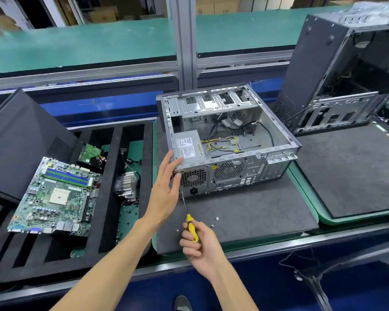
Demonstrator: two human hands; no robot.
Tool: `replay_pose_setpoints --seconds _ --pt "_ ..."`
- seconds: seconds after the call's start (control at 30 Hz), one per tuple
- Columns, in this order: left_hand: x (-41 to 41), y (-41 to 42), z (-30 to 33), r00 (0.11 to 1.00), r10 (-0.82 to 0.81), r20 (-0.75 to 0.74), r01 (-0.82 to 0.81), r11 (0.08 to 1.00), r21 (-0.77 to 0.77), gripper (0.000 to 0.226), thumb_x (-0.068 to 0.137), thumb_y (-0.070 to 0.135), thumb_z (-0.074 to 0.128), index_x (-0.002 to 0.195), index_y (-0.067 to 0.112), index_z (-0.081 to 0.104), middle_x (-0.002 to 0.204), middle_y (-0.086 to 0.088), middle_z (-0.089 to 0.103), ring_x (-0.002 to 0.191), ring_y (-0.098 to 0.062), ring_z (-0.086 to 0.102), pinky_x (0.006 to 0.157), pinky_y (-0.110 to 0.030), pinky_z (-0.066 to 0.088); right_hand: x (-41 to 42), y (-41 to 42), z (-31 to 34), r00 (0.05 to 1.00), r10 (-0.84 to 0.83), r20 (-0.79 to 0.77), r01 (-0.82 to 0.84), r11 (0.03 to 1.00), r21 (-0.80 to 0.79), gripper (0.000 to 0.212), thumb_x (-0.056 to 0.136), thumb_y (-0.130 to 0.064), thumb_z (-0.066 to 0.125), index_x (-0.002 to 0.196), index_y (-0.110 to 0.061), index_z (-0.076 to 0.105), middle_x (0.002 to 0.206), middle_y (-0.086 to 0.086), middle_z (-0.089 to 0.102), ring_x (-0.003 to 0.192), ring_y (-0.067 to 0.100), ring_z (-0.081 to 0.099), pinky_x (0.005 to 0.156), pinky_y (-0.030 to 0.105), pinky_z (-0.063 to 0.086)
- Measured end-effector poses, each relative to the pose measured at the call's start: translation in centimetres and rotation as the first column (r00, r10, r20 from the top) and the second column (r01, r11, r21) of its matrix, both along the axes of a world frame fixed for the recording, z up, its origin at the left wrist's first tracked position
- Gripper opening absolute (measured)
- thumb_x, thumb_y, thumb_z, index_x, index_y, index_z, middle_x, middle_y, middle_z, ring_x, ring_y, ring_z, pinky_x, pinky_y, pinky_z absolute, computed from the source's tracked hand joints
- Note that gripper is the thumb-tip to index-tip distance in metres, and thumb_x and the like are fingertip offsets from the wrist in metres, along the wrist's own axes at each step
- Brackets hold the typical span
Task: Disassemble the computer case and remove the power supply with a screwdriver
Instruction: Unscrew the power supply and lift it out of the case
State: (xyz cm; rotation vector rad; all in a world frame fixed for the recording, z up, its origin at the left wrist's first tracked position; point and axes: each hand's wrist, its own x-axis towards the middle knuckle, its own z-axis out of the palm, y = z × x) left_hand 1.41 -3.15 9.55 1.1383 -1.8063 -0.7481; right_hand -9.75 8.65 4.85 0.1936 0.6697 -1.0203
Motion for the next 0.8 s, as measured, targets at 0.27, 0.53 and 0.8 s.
replay_pose_setpoints --seconds 0.27,0.53,0.8 --pt "0.0 -0.1 -0.3 1.0 -0.003 0.01 0.003 0.999 -0.035 0.04 0.106 0.017 0.042 0.143 0.032 0.046 0.161 0.022 0.02 0.147 -0.001 0.023 0.115 -0.042 0.036 1.4 0.1 -0.2 0.589 0.062 -0.806 -0.21 0.974 -0.079 0.028 0.108 -0.027 0.042 0.094 -0.01 0.06 0.056 -0.005 0.038 0.045 0.011 0.03 0.041 0.033 0.028" --pt "0.2 -0.1 -0.3 0.999 -0.024 0.022 0.025 0.999 -0.046 0.04 0.106 0.019 0.042 0.143 0.034 0.045 0.161 0.022 0.019 0.147 0.0 0.022 0.106 -0.027 0.036 0.9 -0.3 0.5 0.424 0.16 -0.891 -0.261 0.964 0.049 0.038 0.105 -0.04 0.044 0.085 -0.015 0.064 0.063 -0.002 0.053 0.046 0.009 0.039 0.042 0.031 0.037" --pt "0.2 -0.2 -0.2 0.999 -0.03 0.028 0.031 0.998 -0.058 0.041 0.105 0.019 0.042 0.143 0.034 0.045 0.161 0.023 0.019 0.147 -0.001 0.025 0.102 -0.022 0.037 -0.6 0.5 0.2 0.952 -0.094 0.292 0.08 0.995 0.06 0.027 0.1 -0.022 0.056 0.092 0.001 0.067 0.058 -0.002 0.036 0.038 0.006 0.025 0.028 0.019 0.02"
